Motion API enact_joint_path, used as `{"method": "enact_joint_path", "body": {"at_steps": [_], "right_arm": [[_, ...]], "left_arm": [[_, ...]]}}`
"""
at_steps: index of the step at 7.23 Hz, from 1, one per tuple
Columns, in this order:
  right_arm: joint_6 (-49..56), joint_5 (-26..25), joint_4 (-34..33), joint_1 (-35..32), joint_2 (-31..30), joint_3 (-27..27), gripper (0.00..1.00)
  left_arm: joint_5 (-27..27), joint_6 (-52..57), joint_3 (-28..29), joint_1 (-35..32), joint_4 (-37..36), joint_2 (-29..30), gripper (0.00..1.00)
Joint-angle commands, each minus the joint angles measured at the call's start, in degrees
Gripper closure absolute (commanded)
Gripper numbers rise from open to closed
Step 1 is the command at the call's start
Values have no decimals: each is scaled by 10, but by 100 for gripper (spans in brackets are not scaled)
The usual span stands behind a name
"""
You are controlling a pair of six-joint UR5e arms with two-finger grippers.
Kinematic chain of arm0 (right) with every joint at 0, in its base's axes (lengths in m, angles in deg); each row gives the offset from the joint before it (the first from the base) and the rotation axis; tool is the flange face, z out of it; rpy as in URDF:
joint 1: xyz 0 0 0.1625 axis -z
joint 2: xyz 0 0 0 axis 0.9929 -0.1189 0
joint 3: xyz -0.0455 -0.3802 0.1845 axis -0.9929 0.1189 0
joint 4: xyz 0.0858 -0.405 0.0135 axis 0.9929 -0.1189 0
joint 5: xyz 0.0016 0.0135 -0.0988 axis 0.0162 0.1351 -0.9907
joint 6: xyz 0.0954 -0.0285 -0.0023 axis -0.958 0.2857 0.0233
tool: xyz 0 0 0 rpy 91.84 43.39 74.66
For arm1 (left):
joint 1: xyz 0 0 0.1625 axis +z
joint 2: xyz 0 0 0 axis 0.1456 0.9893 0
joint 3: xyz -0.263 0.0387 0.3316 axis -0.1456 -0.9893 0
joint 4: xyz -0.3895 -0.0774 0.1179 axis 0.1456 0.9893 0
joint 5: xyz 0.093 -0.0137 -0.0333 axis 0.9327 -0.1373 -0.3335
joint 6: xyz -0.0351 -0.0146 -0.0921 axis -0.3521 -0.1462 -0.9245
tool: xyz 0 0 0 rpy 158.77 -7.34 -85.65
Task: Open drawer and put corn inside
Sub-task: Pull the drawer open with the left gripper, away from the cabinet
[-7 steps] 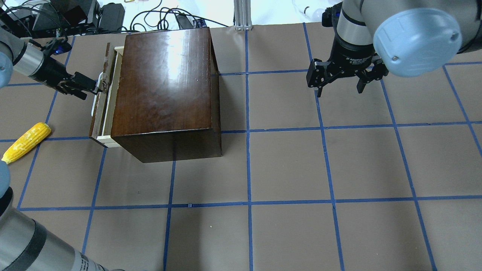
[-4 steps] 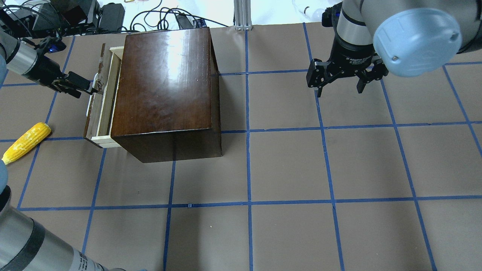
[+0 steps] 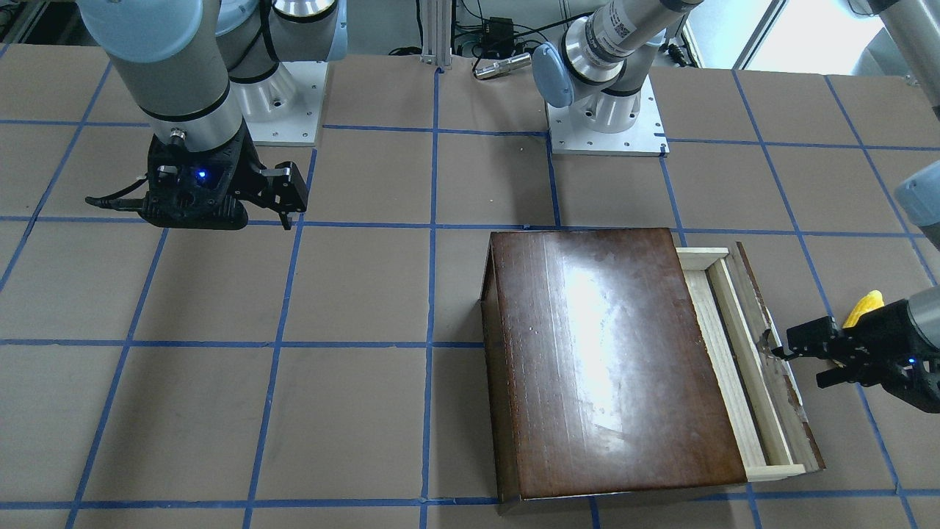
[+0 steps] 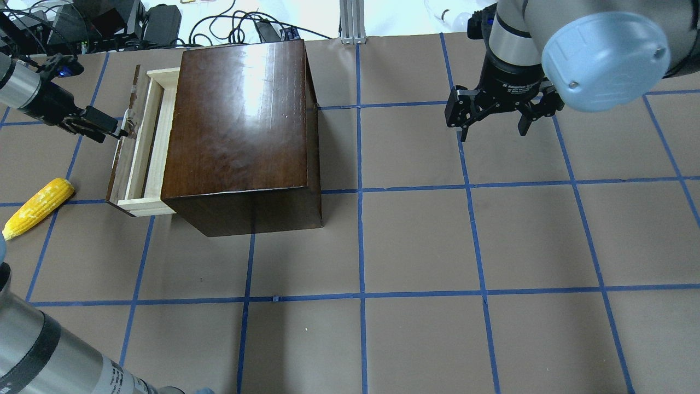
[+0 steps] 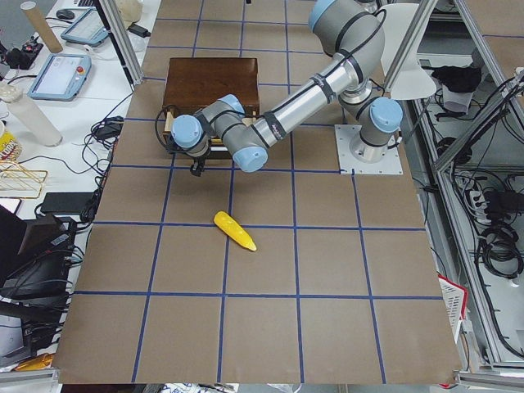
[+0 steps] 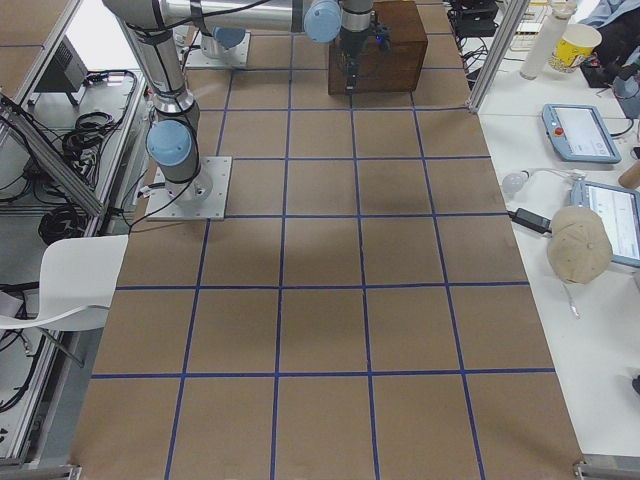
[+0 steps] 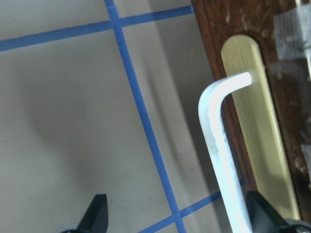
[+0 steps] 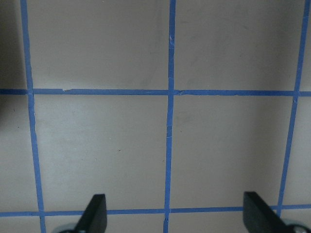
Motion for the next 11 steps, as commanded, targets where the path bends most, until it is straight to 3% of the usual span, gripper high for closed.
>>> {"method": "enact_joint_path", "body": {"at_steps": [1, 5, 7, 9, 11], "right_arm": [[0, 0, 0, 0, -1, 0, 0], [0, 0, 0, 0, -1, 0, 0], [0, 0, 0, 0, 0, 0, 0], [0, 0, 0, 0, -1, 0, 0], [0, 0, 0, 0, -1, 0, 0]], "left_arm": [[13, 21, 10, 9, 6, 5, 0], [26, 49, 30, 25, 12, 12, 0], [29, 38, 34, 26, 49, -9, 0], [107, 44, 58, 52, 65, -24, 0], [139, 158, 57, 94, 53, -9, 0]]}}
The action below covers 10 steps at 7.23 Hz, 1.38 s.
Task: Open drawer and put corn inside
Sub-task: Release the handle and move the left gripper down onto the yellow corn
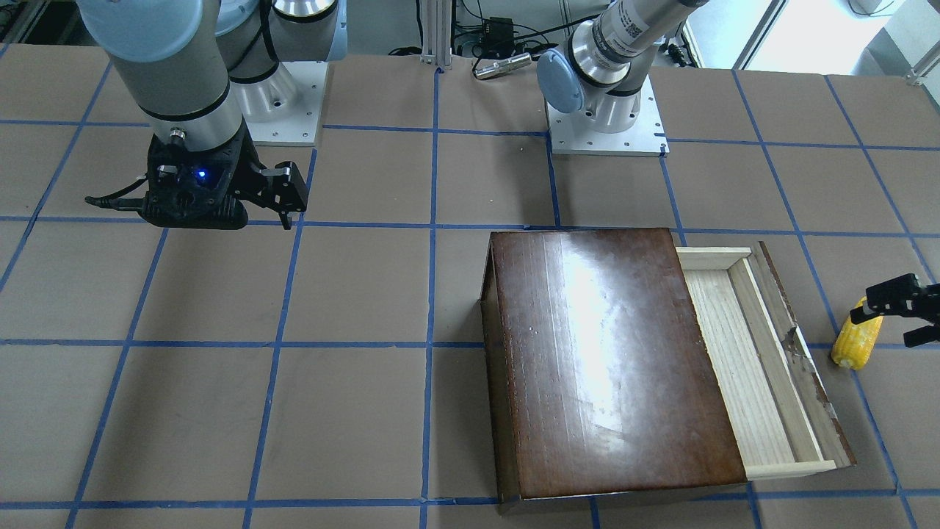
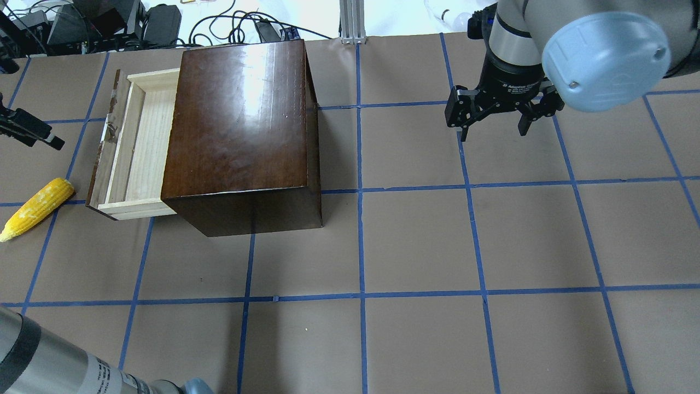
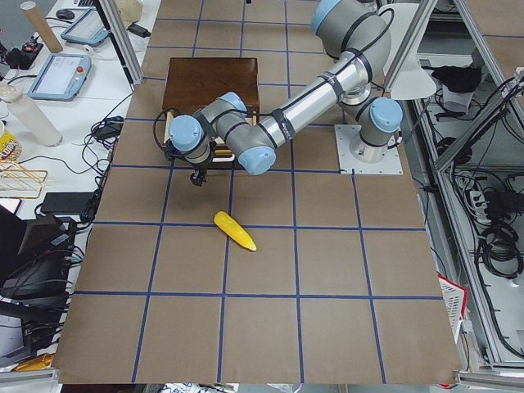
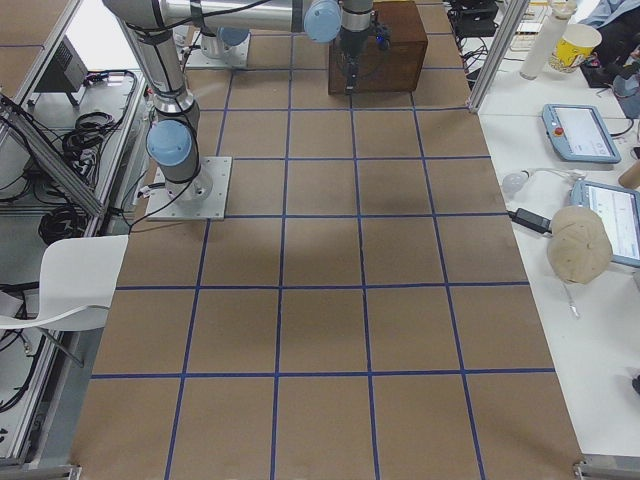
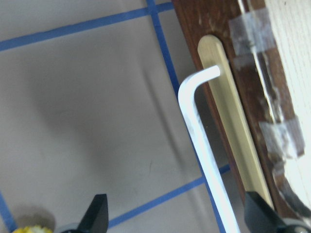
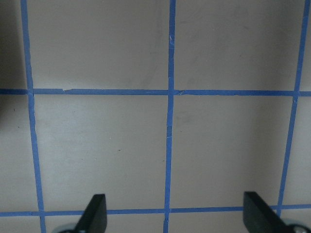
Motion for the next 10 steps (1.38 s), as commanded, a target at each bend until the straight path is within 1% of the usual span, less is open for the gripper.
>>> {"method": "enact_joint_path", "body": {"at_steps": [1, 2, 3, 4, 6, 7, 9, 10], "right_arm": [[0, 0, 0, 0, 0, 0, 0], [0, -1, -1, 0, 0, 0, 0], [0, -1, 0, 0, 0, 0, 0], [0, 0, -1, 0, 0, 0, 0], [0, 0, 0, 0, 0, 0, 0], [0, 0, 0, 0, 0, 0, 0], [0, 0, -1, 0, 0, 0, 0], [0, 0, 0, 0, 0, 0, 0]], "left_arm": [[35, 121, -5, 39, -26, 18, 0], [36, 145, -7, 44, -38, 27, 0], [54, 162, -12, 44, -48, 38, 0], [85, 182, -24, 45, -73, 50, 0], [87, 198, -76, 46, -147, 58, 0], [88, 198, -98, 46, -169, 58, 0], [108, 200, -120, 50, -195, 58, 0], [121, 210, -135, 50, -227, 58, 0]]}}
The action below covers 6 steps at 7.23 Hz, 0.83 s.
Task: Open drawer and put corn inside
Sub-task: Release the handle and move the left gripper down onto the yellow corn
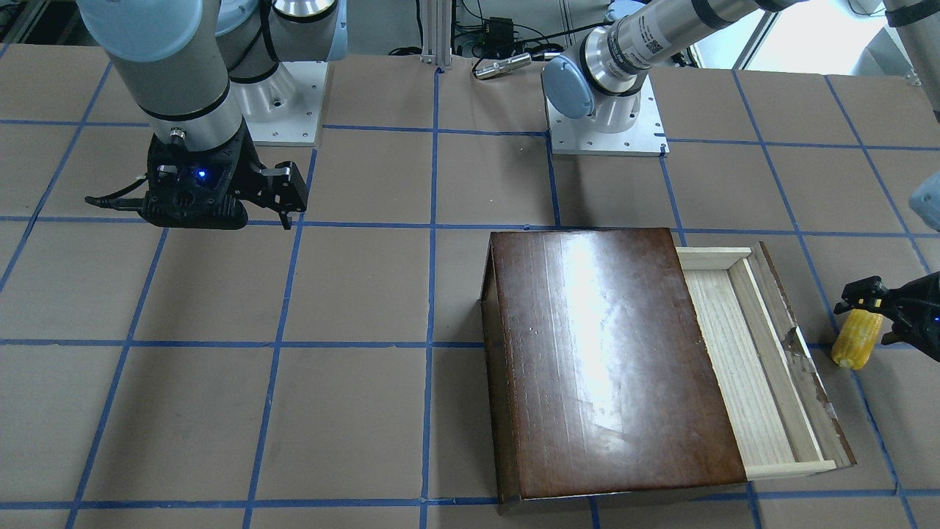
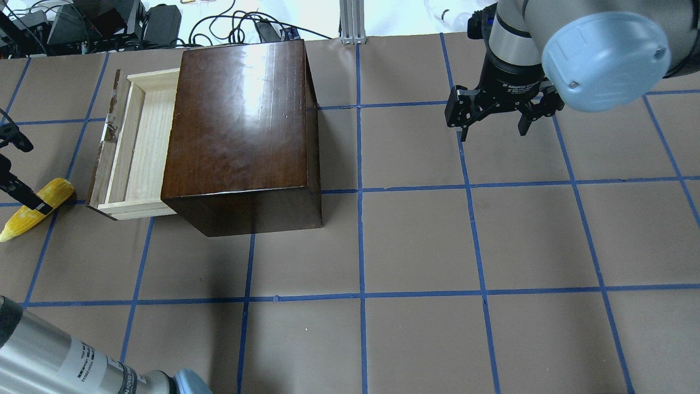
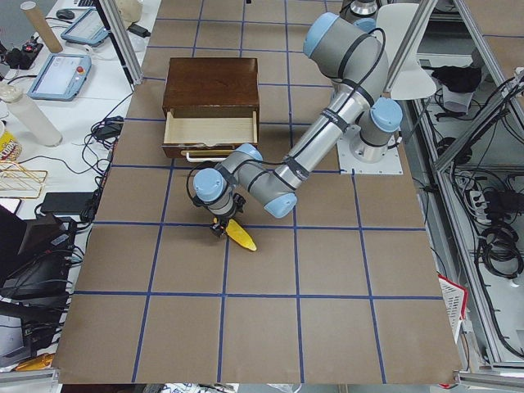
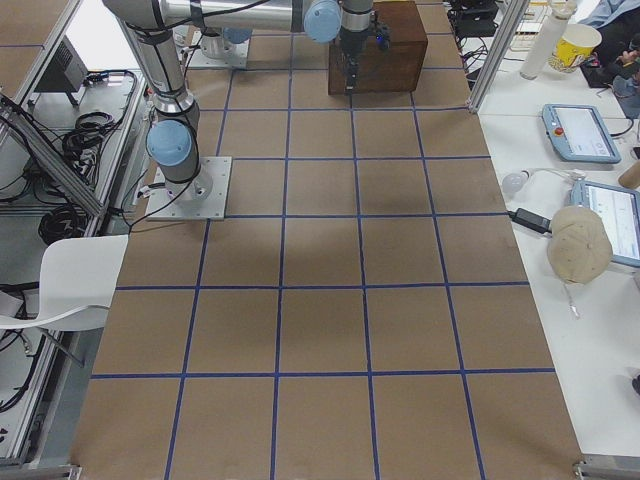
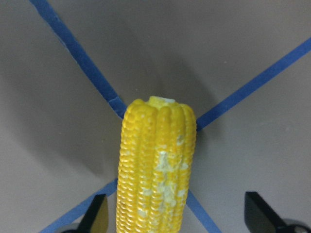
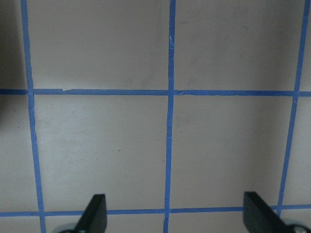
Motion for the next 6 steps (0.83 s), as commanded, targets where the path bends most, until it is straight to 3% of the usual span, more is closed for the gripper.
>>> {"method": "enact_joint_path", "body": {"at_steps": [1, 3, 5, 6], "right_arm": [[0, 0, 0, 0, 0, 0, 0], [0, 0, 0, 0, 0, 0, 0], [0, 0, -1, 0, 0, 0, 0], [0, 0, 0, 0, 1, 0, 0]], "left_arm": [[16, 22, -39, 1, -72, 0, 0], [16, 23, -54, 1, -98, -4, 0], [17, 24, -48, 1, -92, -6, 86], [17, 24, -48, 1, -91, -9, 100]]}}
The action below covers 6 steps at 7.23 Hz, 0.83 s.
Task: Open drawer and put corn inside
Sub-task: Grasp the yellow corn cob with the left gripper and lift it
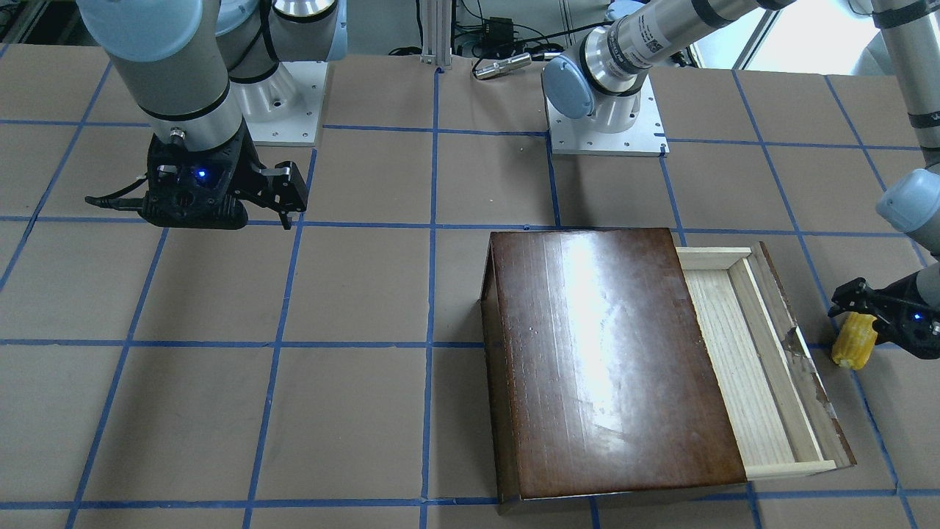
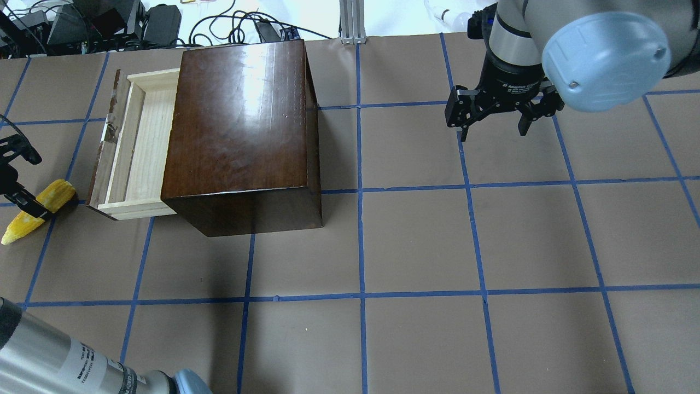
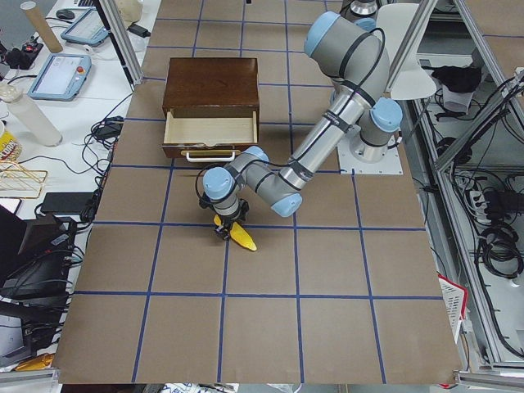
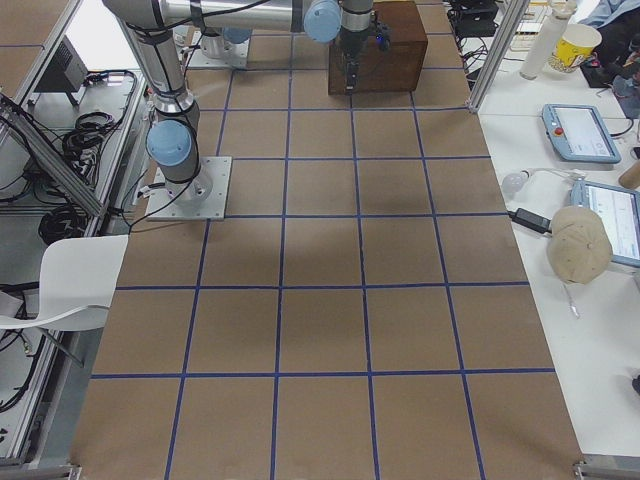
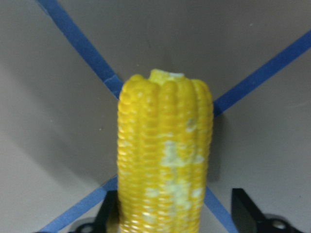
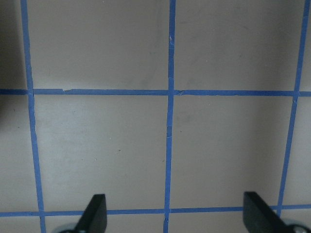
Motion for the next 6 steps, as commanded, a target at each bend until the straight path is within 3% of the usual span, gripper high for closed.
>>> {"method": "enact_joint_path", "body": {"at_steps": [1, 2, 6], "right_arm": [[0, 0, 0, 0, 0, 0, 0], [0, 0, -1, 0, 0, 0, 0], [0, 0, -1, 0, 0, 0, 0]], "left_arm": [[1, -1, 4, -1, 3, -6, 100], [0, -5, 19, -5, 9, -14, 100], [-14, -153, 148, -48, 175, -57, 100]]}}
